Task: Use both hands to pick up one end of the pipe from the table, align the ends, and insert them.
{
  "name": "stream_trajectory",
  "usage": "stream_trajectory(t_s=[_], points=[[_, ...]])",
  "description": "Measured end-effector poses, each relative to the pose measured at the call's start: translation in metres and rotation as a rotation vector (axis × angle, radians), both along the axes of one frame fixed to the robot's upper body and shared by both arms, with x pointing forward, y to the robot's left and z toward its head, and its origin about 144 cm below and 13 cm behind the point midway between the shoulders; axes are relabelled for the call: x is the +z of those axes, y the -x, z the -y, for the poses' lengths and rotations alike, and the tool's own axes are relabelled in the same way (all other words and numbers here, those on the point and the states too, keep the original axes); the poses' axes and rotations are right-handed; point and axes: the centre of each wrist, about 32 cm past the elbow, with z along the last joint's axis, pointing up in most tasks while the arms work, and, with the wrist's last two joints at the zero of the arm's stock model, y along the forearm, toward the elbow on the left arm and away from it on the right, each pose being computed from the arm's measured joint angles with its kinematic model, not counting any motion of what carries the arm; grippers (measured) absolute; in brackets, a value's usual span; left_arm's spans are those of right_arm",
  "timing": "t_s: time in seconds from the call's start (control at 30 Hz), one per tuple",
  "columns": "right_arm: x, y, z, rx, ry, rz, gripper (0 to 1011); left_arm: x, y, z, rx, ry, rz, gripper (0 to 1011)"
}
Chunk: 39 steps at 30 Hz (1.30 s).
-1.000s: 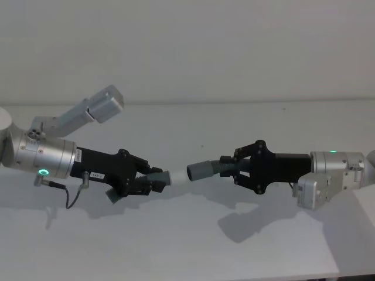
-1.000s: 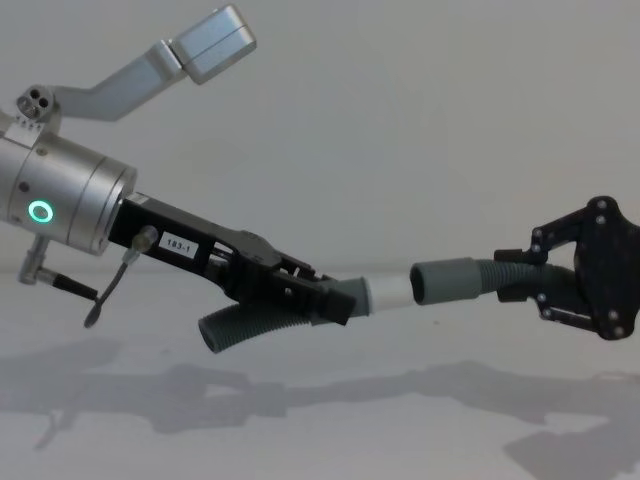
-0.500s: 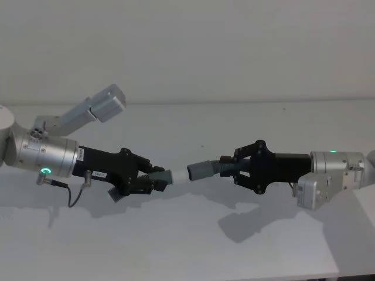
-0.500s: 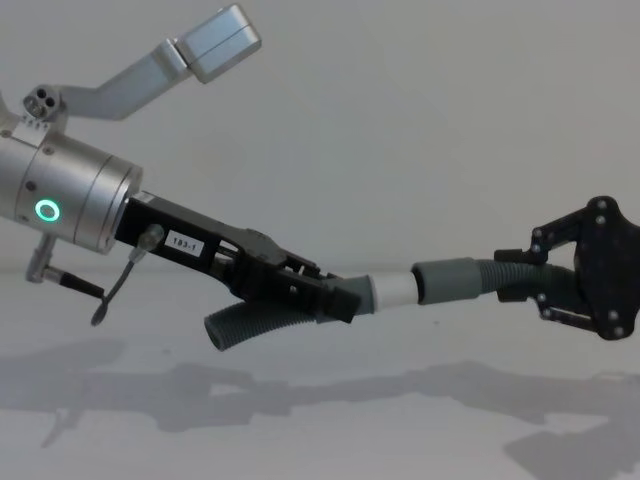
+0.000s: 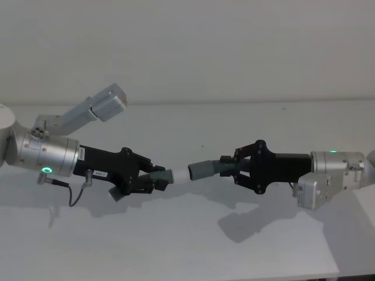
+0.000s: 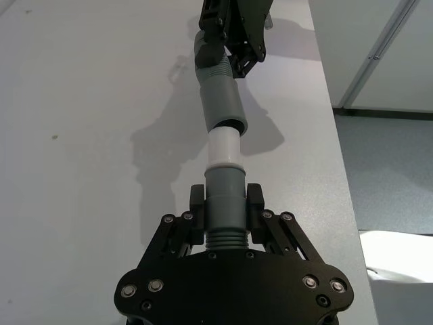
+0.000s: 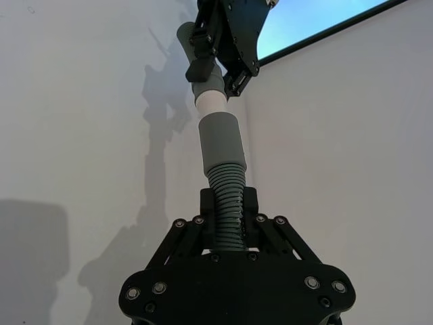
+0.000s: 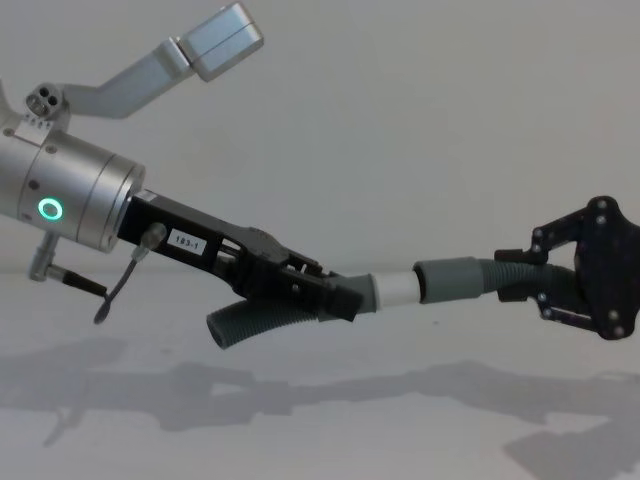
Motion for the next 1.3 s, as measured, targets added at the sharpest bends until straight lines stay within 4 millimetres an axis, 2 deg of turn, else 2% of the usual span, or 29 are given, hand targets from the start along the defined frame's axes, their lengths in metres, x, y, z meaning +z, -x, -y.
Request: stream_trajectory(t_s=[1.3], points=[[0.0,0.0,0.0,0.0,0.0,0.0,208,-0.002,-0.004,0.011,-0.002,0.006,-0.014,327]])
